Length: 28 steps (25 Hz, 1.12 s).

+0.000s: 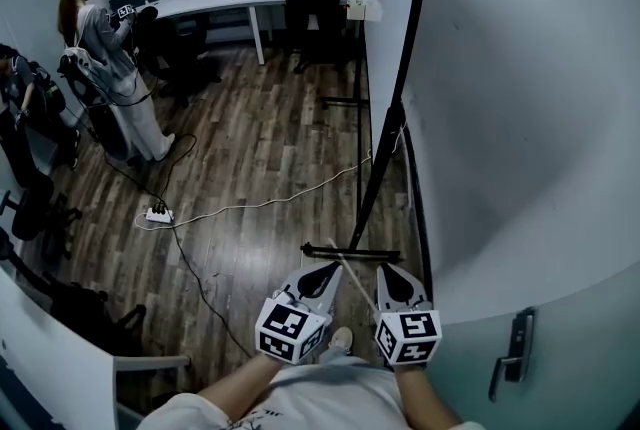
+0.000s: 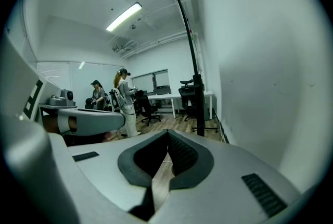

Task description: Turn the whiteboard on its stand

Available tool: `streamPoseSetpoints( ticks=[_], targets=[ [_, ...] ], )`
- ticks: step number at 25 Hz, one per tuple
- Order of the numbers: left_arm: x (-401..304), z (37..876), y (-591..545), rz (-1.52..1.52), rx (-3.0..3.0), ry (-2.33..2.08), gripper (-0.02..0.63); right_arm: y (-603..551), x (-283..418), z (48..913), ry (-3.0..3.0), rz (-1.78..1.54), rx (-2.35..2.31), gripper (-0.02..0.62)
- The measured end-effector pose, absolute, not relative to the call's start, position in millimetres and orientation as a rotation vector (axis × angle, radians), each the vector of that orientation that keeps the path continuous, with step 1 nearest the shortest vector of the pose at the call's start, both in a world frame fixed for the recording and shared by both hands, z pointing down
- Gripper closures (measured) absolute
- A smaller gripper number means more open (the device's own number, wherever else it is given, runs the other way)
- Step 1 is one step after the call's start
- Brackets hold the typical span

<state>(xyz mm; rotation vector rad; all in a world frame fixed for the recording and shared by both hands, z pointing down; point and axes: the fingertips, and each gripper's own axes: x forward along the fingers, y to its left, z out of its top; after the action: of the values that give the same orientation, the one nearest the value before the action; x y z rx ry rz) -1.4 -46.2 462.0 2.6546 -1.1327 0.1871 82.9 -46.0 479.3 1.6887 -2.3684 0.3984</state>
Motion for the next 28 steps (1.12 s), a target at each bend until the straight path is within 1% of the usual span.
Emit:
streamPoseSetpoints(
  ticks=[13,23,28],
  targets=[
    [30,459,-89,0.162,2.639,-1.213,0.597,-91,114,481,-2.413,0.384,1.632,0.589],
    [40,461,-101,0.172,2.643,-1.226,0.597,-102,125,480,-2.420,0.379,1.638,0.589],
    [33,457,-104,0.173,2.636,-1.237,0.597,-107,122,475,-2.422,0.376,1.646,0.589]
  ],
)
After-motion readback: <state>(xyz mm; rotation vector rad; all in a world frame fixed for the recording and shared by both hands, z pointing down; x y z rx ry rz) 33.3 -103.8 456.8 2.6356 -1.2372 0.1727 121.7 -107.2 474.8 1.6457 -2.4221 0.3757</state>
